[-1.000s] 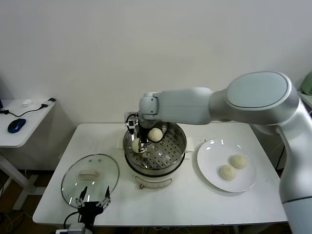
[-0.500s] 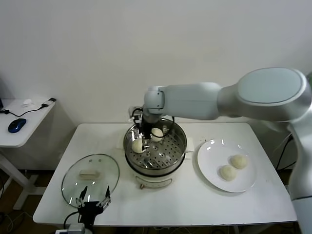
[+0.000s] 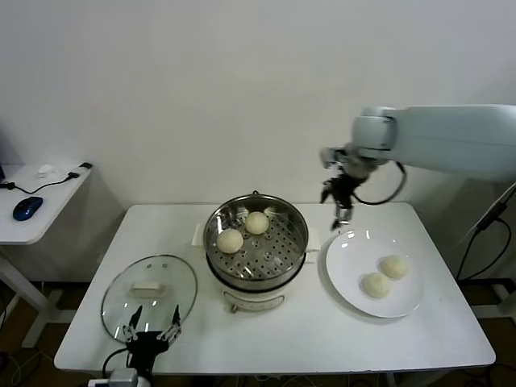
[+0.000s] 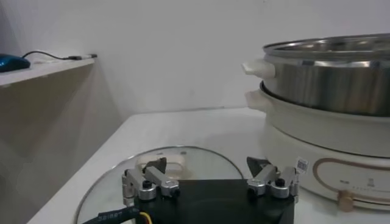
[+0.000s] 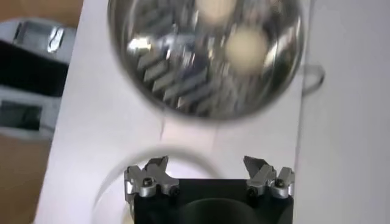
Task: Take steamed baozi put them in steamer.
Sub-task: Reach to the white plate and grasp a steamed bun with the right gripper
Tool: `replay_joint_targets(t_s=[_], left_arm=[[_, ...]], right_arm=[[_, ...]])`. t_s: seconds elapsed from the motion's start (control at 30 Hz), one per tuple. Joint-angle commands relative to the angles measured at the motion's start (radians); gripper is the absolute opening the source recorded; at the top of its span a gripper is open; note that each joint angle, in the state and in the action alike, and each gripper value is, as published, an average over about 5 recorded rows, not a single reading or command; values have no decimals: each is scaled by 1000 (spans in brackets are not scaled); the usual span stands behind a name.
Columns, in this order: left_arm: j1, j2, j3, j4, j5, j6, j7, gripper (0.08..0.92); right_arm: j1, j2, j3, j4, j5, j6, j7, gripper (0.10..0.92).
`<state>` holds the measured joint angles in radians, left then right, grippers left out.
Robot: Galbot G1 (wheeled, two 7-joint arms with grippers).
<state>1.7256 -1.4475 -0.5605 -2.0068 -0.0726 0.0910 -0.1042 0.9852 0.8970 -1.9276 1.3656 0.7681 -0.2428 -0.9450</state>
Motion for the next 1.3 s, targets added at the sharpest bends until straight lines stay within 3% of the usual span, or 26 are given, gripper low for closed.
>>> replay_joint_targets(t_s=[0.03, 0.4, 1.03, 1.3], left_arm=[[11, -11, -3, -2, 11, 2, 0, 823], [32, -26, -5, -4, 25, -2, -2, 823], [25, -23, -9, 10, 18, -9, -3, 823], [23, -24, -3, 6, 19, -7, -2, 823]], right_arm=[[-216, -342, 46, 54, -254, 22, -9, 823], [-560, -297, 326, -69, -354, -25, 65, 823], [-634, -176, 390, -176, -359, -40, 99, 817], [-614, -172, 375, -166, -363, -39, 86, 707]])
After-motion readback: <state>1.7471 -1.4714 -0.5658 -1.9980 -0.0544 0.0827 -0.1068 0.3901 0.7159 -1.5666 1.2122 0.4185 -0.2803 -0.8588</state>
